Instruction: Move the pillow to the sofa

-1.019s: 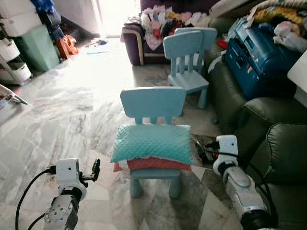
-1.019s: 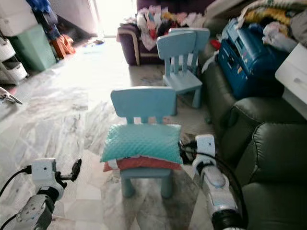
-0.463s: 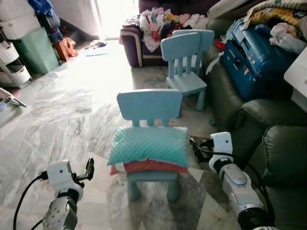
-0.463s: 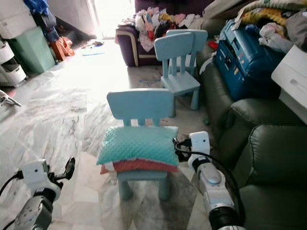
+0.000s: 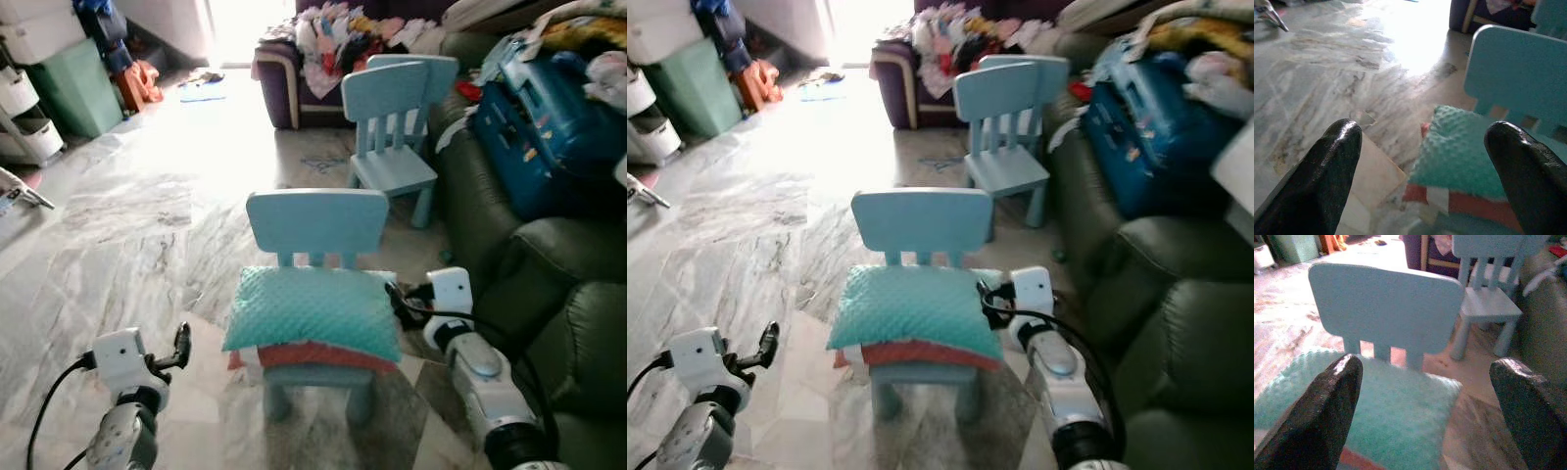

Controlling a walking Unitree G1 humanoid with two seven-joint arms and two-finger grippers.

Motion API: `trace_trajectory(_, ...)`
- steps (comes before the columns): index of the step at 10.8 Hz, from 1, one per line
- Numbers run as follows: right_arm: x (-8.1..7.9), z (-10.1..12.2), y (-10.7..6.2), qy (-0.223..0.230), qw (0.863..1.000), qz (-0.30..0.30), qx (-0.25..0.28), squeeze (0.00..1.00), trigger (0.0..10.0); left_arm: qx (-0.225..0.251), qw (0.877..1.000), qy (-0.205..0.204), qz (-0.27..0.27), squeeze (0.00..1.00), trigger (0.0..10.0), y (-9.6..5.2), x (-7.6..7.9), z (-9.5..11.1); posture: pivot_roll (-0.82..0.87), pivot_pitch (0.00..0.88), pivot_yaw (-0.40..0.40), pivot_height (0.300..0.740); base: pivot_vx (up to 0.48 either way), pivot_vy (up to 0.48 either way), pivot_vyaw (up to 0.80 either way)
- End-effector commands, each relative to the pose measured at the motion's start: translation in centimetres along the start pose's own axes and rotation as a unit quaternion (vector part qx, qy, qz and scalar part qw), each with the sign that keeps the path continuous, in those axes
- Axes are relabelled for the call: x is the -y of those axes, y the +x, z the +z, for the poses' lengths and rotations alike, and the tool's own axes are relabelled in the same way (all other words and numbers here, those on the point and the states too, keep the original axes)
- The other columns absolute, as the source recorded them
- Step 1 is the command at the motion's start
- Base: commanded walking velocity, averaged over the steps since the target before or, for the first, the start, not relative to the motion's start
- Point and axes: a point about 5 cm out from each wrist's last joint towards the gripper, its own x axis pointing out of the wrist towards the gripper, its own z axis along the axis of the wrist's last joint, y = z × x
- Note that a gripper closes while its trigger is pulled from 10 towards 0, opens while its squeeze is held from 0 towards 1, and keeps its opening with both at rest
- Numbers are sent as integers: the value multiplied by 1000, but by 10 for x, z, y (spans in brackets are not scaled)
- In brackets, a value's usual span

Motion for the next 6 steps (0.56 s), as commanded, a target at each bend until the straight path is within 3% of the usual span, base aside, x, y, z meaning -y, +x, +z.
trace_trajectory(1,5,4,0,-10,1000,-3,8,0,10000,3,1000,-2,-1,0,10000,1,3,1,-118,0,43,740,439,0,0)
trace_trajectory(4,6,5,0,-11,1000,-2,8,0,10000,1,1000,-5,-3,0,10000,0,4,-1,-119,0,42,740,437,0,0)
trace_trajectory(6,6,4,0,-11,1000,-2,6,0,10000,-1,1000,-9,6,0,10000,1,6,-1,-119,0,40,740,0,0,0)
